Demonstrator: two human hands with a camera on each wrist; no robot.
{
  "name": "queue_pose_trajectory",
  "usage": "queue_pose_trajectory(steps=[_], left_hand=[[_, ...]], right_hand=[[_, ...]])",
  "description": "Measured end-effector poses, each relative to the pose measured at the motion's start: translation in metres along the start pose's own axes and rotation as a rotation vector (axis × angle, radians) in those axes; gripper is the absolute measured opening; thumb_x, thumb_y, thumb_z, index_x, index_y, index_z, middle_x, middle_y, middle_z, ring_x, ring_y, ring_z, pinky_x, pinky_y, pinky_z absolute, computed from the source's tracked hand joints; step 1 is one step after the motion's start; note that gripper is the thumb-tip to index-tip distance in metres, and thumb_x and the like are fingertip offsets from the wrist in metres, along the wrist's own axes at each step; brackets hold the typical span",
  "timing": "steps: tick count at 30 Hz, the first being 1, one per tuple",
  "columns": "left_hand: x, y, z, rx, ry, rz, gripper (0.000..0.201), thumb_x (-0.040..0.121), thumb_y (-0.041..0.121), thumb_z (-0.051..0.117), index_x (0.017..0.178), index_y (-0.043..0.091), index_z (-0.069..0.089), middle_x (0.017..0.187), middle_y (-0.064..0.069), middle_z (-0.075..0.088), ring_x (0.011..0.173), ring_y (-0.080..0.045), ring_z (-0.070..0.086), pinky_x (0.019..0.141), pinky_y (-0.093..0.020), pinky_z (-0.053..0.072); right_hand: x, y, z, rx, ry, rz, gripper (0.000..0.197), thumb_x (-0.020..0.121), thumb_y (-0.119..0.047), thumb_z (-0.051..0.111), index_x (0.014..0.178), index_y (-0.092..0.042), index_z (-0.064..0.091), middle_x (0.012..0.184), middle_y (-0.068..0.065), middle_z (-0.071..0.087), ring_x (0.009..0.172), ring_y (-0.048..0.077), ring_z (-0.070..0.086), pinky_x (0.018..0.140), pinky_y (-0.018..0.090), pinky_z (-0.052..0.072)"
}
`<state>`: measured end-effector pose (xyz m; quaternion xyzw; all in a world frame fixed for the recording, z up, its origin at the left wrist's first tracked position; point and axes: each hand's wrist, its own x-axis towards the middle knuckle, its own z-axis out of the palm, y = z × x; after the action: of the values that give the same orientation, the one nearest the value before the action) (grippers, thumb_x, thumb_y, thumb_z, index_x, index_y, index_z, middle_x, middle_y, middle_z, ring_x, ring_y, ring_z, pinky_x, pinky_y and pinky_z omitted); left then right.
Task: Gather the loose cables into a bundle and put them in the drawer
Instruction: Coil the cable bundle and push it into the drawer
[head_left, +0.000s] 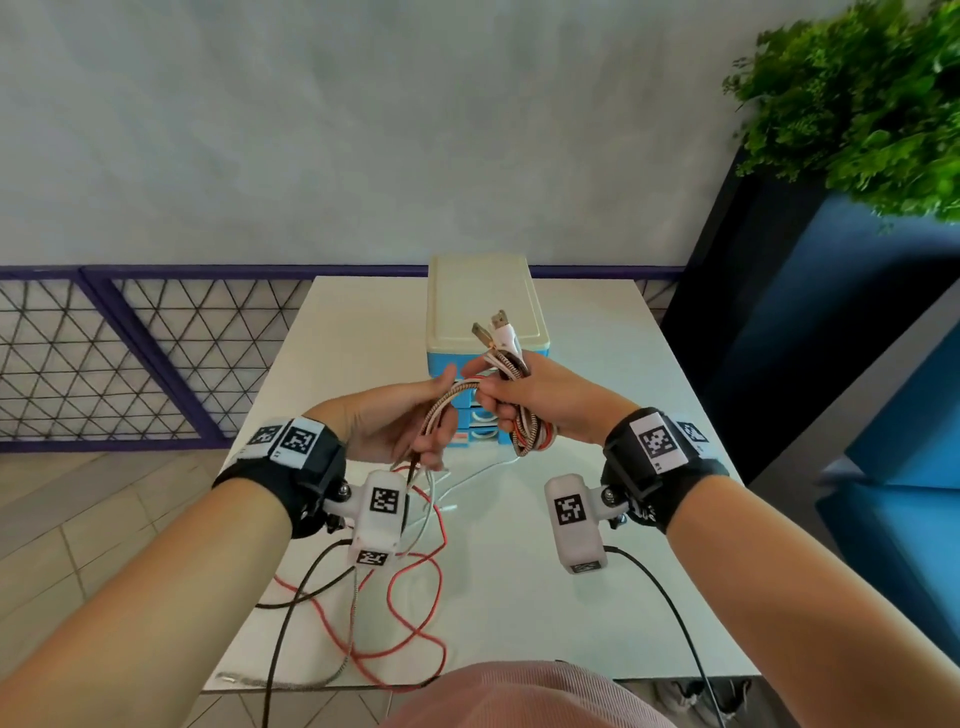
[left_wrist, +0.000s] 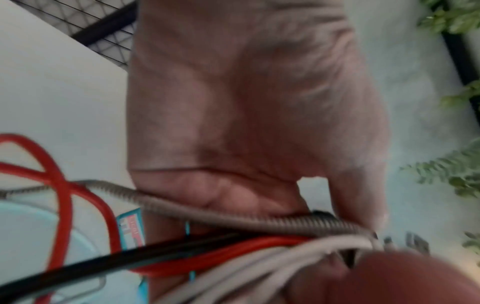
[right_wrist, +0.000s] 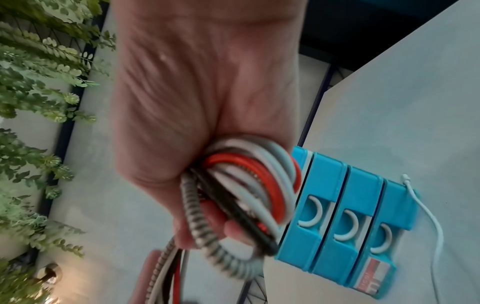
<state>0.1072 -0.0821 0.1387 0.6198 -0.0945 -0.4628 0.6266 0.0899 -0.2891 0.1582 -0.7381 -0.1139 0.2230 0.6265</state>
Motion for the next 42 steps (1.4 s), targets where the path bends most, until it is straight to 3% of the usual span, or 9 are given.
queue_pose_trajectory(steps=[9, 13, 15, 19, 26, 29, 32, 37, 42], left_hand=[[-0.009, -0.01, -0.014, -0.12, -0.149, -0.083, 0.04, 0.073, 0.053, 0.072, 0.075, 0.014, 0.061, 0.062, 0.0, 0.053, 0.065, -0.017, 0.057, 0.075, -0.028, 0.051], [-0.011, -0.015, -0.016, -0.037, -0.148, -0.102, 0.033, 0.075, 0.05, 0.071, 0.079, 0.017, 0.066, 0.073, 0.001, 0.063, 0.084, -0.018, 0.066, 0.084, -0.03, 0.049], [-0.01, -0.015, -0.013, -0.063, -0.134, -0.09, 0.029, 0.084, 0.045, 0.061, 0.079, 0.017, 0.057, 0.067, 0.003, 0.056, 0.075, -0.016, 0.062, 0.081, -0.029, 0.052], [-0.001, -0.011, -0.002, -0.011, 0.053, 0.036, 0.029, 0.101, 0.032, 0.031, 0.079, 0.018, 0.042, 0.06, 0.007, 0.039, 0.053, -0.01, 0.039, 0.065, -0.023, 0.048], [0.013, -0.008, 0.016, 0.219, 0.508, 0.247, 0.029, 0.103, 0.03, 0.031, 0.08, 0.018, 0.043, 0.063, 0.003, 0.039, 0.046, -0.01, 0.032, 0.05, -0.025, 0.027], [0.011, -0.005, 0.04, 0.128, 0.426, 0.275, 0.029, 0.102, 0.032, 0.034, 0.087, 0.013, 0.05, 0.069, -0.003, 0.054, 0.054, -0.017, 0.055, 0.052, -0.024, 0.045], [0.003, -0.004, 0.053, -0.027, 0.157, 0.25, 0.038, 0.103, 0.031, 0.03, 0.103, 0.004, 0.057, 0.092, -0.012, 0.071, 0.086, -0.024, 0.07, 0.079, -0.03, 0.057], [-0.005, -0.004, 0.042, -0.066, 0.112, 0.208, 0.034, 0.103, 0.03, 0.029, 0.088, 0.011, 0.053, 0.07, -0.001, 0.056, 0.072, -0.018, 0.062, 0.079, -0.029, 0.054], [0.012, -0.008, 0.042, 0.326, 0.426, 0.24, 0.031, 0.103, 0.031, 0.03, 0.078, 0.018, 0.042, 0.062, 0.004, 0.037, 0.056, -0.011, 0.04, 0.067, -0.026, 0.047]], right_hand=[[0.003, 0.009, -0.009, 0.022, 0.058, 0.014, 0.023, 0.101, -0.01, 0.046, 0.121, -0.006, 0.055, 0.072, 0.002, 0.053, 0.057, 0.009, 0.047, 0.062, 0.023, 0.048], [0.006, 0.015, -0.01, 0.047, 0.095, 0.017, 0.021, 0.101, -0.009, 0.046, 0.118, -0.009, 0.057, 0.072, 0.002, 0.054, 0.059, 0.01, 0.048, 0.064, 0.024, 0.048], [0.007, 0.017, -0.01, 0.04, 0.113, 0.017, 0.02, 0.101, -0.01, 0.046, 0.116, -0.01, 0.058, 0.072, 0.002, 0.055, 0.059, 0.01, 0.049, 0.062, 0.023, 0.049], [0.011, 0.019, -0.009, 0.102, 0.201, 0.005, 0.018, 0.101, -0.009, 0.044, 0.113, -0.009, 0.057, 0.07, 0.002, 0.056, 0.054, 0.01, 0.05, 0.056, 0.023, 0.051], [0.015, 0.028, 0.007, 0.087, 0.153, 0.106, 0.016, 0.103, -0.016, 0.041, 0.108, -0.008, 0.054, 0.073, 0.003, 0.062, 0.058, 0.013, 0.054, 0.057, 0.024, 0.053], [0.026, 0.029, 0.012, -0.025, 0.327, 0.109, 0.025, 0.101, -0.021, 0.042, 0.085, -0.011, 0.059, 0.063, 0.004, 0.057, 0.053, 0.019, 0.054, 0.055, 0.029, 0.051], [0.033, 0.028, 0.012, -0.036, 0.381, 0.095, 0.037, 0.099, -0.025, 0.044, 0.064, -0.012, 0.049, 0.046, 0.0, 0.049, 0.038, 0.015, 0.048, 0.043, 0.025, 0.042], [0.033, 0.022, 0.005, 0.033, 0.481, 0.079, 0.023, 0.1, -0.02, 0.045, 0.082, -0.011, 0.055, 0.062, 0.002, 0.052, 0.05, 0.013, 0.049, 0.049, 0.023, 0.047], [0.034, 0.017, -0.002, 0.058, 0.408, 0.099, 0.023, 0.099, -0.027, 0.049, 0.098, -0.006, 0.059, 0.071, 0.005, 0.054, 0.057, 0.015, 0.052, 0.063, 0.032, 0.051]])
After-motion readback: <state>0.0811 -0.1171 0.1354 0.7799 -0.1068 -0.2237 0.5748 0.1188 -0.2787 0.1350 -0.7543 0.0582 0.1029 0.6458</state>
